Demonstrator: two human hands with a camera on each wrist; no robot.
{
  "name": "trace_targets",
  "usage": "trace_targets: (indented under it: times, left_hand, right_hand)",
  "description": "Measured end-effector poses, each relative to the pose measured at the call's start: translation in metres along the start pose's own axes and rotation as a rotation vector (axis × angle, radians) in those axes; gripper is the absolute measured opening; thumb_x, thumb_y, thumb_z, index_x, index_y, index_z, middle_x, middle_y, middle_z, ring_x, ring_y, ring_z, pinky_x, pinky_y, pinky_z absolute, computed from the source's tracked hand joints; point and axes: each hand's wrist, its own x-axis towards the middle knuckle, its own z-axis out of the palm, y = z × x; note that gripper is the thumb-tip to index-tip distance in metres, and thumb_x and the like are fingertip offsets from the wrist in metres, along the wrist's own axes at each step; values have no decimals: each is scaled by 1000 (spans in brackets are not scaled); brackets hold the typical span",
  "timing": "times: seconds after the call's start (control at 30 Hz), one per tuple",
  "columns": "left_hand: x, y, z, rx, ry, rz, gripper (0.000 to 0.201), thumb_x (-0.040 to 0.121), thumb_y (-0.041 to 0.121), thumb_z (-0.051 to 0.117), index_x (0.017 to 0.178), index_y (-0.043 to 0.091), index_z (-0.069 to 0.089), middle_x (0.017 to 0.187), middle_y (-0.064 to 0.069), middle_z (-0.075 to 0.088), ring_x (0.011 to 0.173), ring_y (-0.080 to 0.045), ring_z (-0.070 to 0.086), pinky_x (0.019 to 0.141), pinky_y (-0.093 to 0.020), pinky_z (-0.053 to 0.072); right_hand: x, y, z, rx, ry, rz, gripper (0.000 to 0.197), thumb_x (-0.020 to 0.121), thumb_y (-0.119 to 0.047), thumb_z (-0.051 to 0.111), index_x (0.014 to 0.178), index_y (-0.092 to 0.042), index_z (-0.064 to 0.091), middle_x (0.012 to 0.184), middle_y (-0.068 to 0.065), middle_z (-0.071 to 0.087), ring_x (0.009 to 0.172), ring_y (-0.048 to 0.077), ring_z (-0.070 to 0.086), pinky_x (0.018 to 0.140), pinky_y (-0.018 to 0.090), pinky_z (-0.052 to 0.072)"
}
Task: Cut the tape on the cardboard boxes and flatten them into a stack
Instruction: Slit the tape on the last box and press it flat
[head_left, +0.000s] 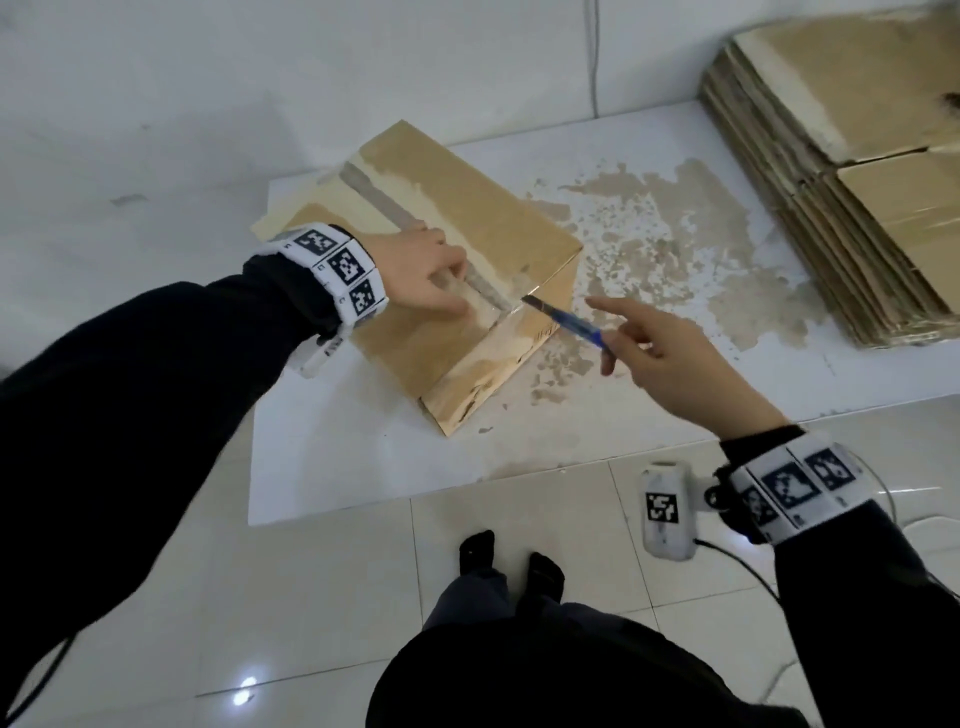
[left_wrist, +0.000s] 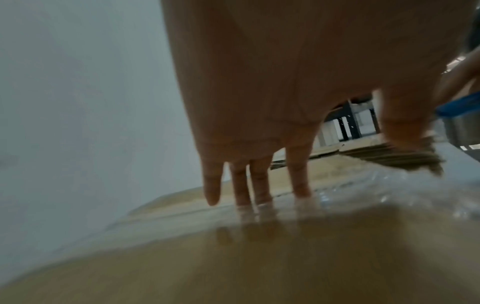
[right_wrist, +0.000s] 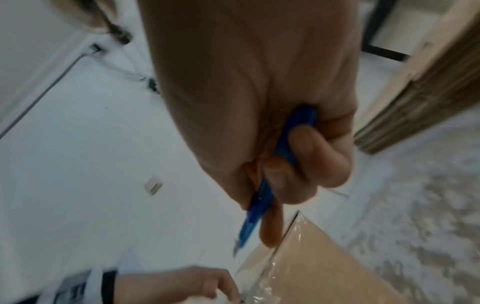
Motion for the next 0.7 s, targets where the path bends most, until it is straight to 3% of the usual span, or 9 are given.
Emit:
trace_targets:
  times: [0.07,0.1,0.17,0.23,0.27,0.4,0.53,0.6,0.7]
  left_hand:
    - [3,11,-1,-33,42,-83,52,93,58,28,97,17,60,82,-6,53,104,-29,43,94,-43,38]
    - [3,19,-2,-68,58,-136,49,98,48,25,92,15,62,80,-6,55,106,-30,43,94,-42,37]
    - [3,31,0,-185,91,-262,41,102,29,27,105,13,64,106,-11,61,119,-33,42,102,-43,32]
    - [4,32,4,-323,128,-332,36,102,22,34,122,8,60,128,-12,55,122,-32,45,101,-38,33]
    - [3,29,7,-412,141,-353,35,101,22,39,124,7,60,131,-12,54,123,-31,46,99,-35,34]
    - [4,20,22,-779,225,-373,36,97,24,48,128,8,58,142,-6,48,131,-25,40,112,-35,28]
    - [7,25,39,-1134,349,-466,43,91,30,59,130,12,56,133,2,54,127,-18,46,103,-28,30]
    - [11,29,42,-1206,389,-510,41,87,37,64,120,14,61,117,7,59,114,-15,53,98,-28,35]
    - [16,34,35,-1208,391,-606,58,78,48,70,121,10,60,112,2,60,104,-20,55,95,-31,40]
  right_hand:
    - [8,-3,0,-75,30,-69,33,99,-18,43,130,-22,55,77,-7,65,49,-3,49,47,8,36]
    - [12,-5,5,-124,18,-103,32,99,-18,45,128,-21,57,80,-8,64,55,-7,52,50,6,38]
    - [16,-5,20,-207,-18,-151,31,98,-19,47,126,-23,59,91,-4,67,72,-1,60,64,16,49]
    - [15,1,33,-215,-16,-155,29,97,-19,48,124,-24,60,99,2,68,84,18,63,75,40,53]
    - [13,5,37,-208,0,-157,30,97,-19,49,124,-23,59,101,2,68,87,21,62,76,43,53]
    - [15,10,43,-247,50,-211,30,97,-17,49,125,-20,59,100,5,67,85,24,62,73,44,53]
    - [16,9,43,-233,46,-216,31,96,-13,50,125,-18,59,96,4,64,83,23,59,72,40,51]
    - [11,7,43,-300,67,-232,32,96,-13,49,127,-18,58,88,1,57,76,23,56,63,37,48]
    - [3,3,40,-425,174,-234,33,96,-12,49,128,-17,58,79,-3,43,61,25,48,46,31,33]
